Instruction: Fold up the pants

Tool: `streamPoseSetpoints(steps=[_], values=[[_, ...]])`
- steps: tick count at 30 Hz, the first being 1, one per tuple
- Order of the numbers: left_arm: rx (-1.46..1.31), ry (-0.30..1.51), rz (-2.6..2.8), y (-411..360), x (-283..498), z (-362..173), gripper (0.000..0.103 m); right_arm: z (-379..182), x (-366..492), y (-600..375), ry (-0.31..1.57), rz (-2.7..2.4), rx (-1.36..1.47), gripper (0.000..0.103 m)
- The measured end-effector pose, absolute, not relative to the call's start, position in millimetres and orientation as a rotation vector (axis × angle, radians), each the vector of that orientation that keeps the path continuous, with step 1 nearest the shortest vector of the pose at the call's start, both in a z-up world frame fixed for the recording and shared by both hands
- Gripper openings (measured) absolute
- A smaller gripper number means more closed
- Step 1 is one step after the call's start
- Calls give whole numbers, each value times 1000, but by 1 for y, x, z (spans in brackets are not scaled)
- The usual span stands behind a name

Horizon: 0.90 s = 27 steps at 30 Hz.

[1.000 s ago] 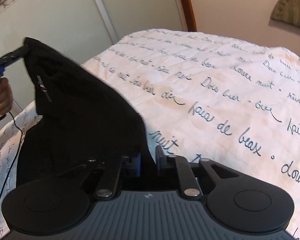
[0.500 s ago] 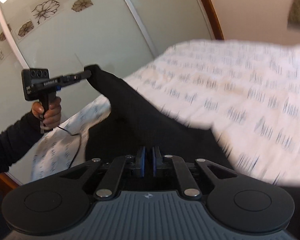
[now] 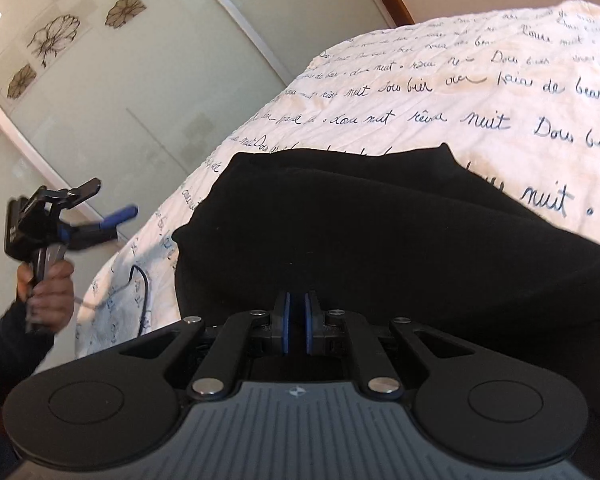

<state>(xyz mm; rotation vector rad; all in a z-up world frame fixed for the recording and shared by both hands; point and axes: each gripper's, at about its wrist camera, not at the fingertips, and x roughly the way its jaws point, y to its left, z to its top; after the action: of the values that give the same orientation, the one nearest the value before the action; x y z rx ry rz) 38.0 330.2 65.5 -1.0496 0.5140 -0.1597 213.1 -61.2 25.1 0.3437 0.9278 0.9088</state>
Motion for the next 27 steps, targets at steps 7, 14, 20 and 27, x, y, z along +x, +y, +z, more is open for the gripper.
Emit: streamPoseSetpoints(steps=[7, 14, 20, 27], values=[[-1230, 614, -41, 311, 65, 34, 71, 20, 209, -72, 934, 856, 436, 7], [-1216, 681, 39, 311, 86, 23, 71, 25, 202, -75, 915, 853, 471, 7], [-1084, 777, 111, 300, 109, 20, 9, 23, 202, -90, 950, 829, 632, 10], [-1024, 723, 43, 307, 106, 57, 8, 35, 179, -168, 801, 664, 964, 103]])
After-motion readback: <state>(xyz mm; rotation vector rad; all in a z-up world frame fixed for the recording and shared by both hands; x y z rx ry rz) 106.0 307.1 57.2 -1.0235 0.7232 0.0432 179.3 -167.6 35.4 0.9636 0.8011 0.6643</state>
